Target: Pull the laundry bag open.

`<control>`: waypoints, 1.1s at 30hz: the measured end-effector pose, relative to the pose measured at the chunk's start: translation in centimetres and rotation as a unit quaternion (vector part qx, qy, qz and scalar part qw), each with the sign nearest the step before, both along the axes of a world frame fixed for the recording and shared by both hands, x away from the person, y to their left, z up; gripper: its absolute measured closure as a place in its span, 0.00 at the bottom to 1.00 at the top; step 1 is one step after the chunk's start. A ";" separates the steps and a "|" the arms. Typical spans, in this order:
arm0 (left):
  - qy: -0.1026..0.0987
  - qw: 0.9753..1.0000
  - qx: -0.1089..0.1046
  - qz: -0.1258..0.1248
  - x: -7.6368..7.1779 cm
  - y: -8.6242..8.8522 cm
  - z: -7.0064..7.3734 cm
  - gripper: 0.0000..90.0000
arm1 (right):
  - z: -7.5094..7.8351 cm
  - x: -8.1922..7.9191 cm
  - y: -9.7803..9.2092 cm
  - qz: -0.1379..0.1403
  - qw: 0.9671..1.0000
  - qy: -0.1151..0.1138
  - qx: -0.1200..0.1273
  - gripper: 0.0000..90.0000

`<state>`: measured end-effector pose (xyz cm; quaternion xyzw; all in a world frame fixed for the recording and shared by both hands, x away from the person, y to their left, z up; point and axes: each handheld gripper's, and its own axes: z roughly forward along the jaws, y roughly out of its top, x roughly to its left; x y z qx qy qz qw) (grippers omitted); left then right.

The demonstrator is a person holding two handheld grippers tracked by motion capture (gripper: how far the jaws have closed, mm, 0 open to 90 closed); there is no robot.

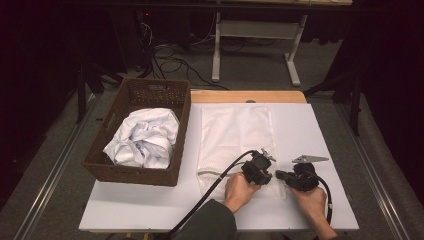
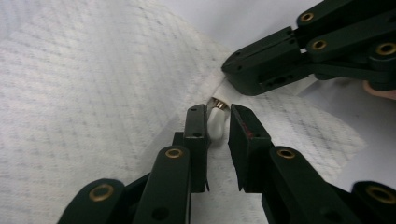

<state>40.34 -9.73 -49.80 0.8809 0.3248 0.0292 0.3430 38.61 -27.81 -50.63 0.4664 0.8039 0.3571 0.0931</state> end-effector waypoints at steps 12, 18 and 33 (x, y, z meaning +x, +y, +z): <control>-0.004 1.000 0.023 0.015 0.4 0.5 0.2 0.79 | 0.1 -0.1 0.0 0.005 1.000 -0.005 -0.008 1.00; -0.003 1.000 0.017 0.013 0.5 0.5 0.1 0.81 | 0.1 0.0 -0.1 0.003 1.000 -0.002 -0.008 1.00; 0.009 1.000 -0.006 -0.001 0.2 0.1 -0.1 0.85 | 0.0 -0.1 0.0 -0.001 1.000 -0.006 -0.009 1.00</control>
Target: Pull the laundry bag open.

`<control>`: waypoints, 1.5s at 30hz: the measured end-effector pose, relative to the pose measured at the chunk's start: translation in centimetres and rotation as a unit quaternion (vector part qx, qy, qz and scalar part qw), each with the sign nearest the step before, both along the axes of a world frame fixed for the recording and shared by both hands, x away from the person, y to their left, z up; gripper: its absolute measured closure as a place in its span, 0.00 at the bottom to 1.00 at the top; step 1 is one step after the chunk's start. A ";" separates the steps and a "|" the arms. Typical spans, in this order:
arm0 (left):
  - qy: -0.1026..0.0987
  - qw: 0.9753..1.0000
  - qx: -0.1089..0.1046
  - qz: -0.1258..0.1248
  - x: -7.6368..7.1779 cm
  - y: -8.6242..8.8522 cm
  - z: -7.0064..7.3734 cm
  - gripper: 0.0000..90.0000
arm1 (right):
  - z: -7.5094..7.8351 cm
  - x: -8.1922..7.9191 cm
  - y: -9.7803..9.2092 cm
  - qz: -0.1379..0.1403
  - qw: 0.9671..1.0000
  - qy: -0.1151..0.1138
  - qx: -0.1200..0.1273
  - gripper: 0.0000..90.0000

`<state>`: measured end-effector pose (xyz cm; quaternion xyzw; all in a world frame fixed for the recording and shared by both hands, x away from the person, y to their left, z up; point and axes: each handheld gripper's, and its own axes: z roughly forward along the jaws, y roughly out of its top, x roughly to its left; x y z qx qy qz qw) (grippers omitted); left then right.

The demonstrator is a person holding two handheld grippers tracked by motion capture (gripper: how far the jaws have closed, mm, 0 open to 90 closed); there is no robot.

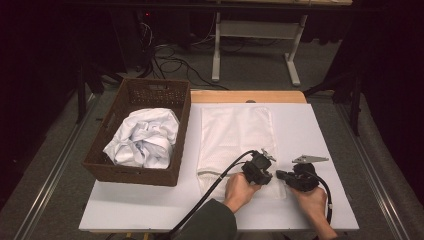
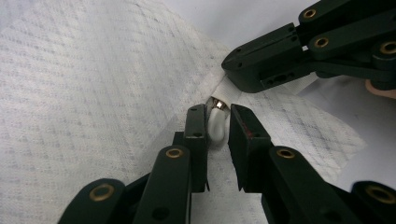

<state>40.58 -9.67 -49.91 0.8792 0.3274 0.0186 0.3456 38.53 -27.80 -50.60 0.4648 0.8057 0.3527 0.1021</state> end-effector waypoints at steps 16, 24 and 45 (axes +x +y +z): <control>0.003 1.000 -0.007 0.006 0.1 -0.3 -0.1 0.90 | 0.1 -0.1 0.3 0.001 1.000 -0.004 -0.012 1.00; 0.004 1.000 -0.014 0.001 -0.2 -0.6 -0.1 0.91 | 0.1 -0.2 0.3 0.000 1.000 -0.005 -0.013 1.00; 0.002 1.000 -0.007 -0.008 0.0 -0.3 -0.1 0.96 | 0.1 -0.5 1.5 0.014 0.999 -0.025 -0.041 1.00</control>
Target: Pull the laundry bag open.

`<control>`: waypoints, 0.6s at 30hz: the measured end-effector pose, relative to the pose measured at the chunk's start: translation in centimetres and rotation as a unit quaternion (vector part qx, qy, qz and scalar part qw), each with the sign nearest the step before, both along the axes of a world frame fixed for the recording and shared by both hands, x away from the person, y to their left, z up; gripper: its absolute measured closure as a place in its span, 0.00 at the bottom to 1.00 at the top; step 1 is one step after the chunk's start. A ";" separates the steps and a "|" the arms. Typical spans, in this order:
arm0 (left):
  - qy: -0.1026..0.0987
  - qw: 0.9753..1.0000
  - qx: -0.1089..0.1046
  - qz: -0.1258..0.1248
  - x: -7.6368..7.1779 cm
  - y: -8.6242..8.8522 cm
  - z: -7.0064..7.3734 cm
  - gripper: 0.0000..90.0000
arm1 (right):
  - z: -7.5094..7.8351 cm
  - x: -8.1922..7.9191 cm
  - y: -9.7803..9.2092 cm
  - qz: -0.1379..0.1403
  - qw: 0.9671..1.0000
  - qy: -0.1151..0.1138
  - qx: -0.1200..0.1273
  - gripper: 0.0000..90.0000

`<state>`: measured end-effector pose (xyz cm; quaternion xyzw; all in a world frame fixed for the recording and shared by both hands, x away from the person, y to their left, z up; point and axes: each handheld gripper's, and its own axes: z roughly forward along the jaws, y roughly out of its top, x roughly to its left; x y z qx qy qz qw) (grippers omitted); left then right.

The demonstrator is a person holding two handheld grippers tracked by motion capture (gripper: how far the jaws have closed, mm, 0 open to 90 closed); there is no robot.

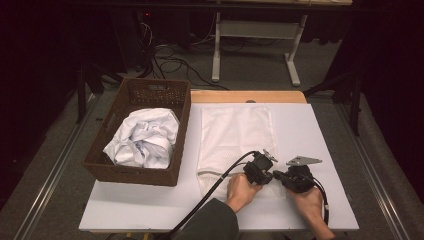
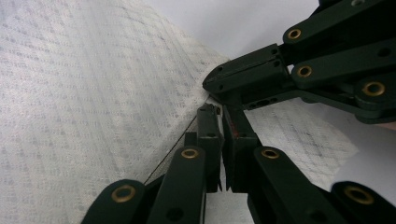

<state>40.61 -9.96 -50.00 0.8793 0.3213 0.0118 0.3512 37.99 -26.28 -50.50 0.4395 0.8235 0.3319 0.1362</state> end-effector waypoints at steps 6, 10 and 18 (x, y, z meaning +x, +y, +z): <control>-0.003 1.000 0.009 -0.008 -0.1 0.3 0.4 0.96 | -0.1 -0.2 0.3 0.001 1.000 -0.009 -0.012 1.00; -0.005 1.000 0.009 -0.009 -0.3 0.6 0.6 0.96 | -0.2 -0.3 0.3 0.000 1.000 -0.011 -0.014 1.00; -0.010 1.000 0.012 -0.012 -0.4 0.9 0.8 0.96 | -0.2 -0.3 0.3 -0.001 1.000 -0.012 -0.014 1.00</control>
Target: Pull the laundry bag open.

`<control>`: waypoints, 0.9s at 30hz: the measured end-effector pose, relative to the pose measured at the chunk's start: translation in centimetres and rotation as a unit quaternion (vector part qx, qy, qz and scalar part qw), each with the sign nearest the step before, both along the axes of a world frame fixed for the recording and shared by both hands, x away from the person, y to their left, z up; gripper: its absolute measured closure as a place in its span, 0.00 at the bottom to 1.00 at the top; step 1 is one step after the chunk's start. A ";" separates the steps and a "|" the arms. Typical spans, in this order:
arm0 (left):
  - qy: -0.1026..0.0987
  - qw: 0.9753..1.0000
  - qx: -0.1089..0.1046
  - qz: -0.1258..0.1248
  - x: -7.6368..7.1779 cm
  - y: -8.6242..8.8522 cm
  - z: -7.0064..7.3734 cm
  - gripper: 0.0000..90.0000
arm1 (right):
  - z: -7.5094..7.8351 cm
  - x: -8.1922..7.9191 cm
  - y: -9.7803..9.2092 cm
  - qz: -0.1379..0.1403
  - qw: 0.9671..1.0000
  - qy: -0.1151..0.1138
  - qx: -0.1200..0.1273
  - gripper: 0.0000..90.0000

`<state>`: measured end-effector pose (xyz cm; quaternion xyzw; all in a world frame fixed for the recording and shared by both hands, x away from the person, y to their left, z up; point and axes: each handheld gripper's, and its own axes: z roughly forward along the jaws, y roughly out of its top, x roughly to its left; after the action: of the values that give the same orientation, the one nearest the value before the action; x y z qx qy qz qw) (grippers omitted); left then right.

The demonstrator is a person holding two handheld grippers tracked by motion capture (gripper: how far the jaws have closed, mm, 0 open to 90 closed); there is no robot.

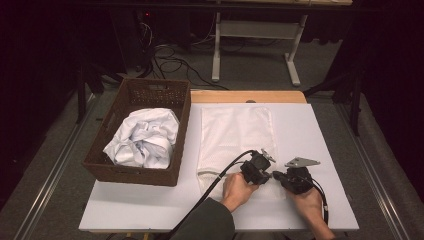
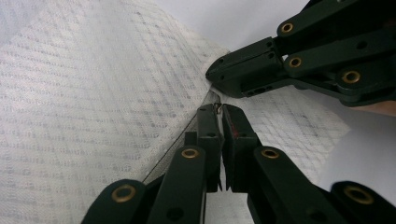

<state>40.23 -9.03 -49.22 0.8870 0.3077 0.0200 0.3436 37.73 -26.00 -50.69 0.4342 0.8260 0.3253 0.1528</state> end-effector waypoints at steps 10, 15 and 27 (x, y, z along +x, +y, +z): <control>-0.002 1.000 0.000 0.000 -0.2 0.7 0.3 0.96 | 0.0 -0.1 0.1 -0.001 1.000 -0.002 -0.002 1.00; -0.003 1.000 -0.003 0.001 -0.2 0.9 0.4 0.96 | 0.0 0.0 0.1 0.001 1.000 -0.001 -0.001 1.00; -0.003 1.000 -0.004 0.003 -0.5 1.7 0.9 0.96 | 0.0 -0.1 0.1 0.002 1.000 -0.004 -0.006 1.00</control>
<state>39.73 -7.30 -48.36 0.8848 0.3090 0.0223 0.3482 37.66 -25.91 -50.70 0.4302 0.8281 0.3225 0.1583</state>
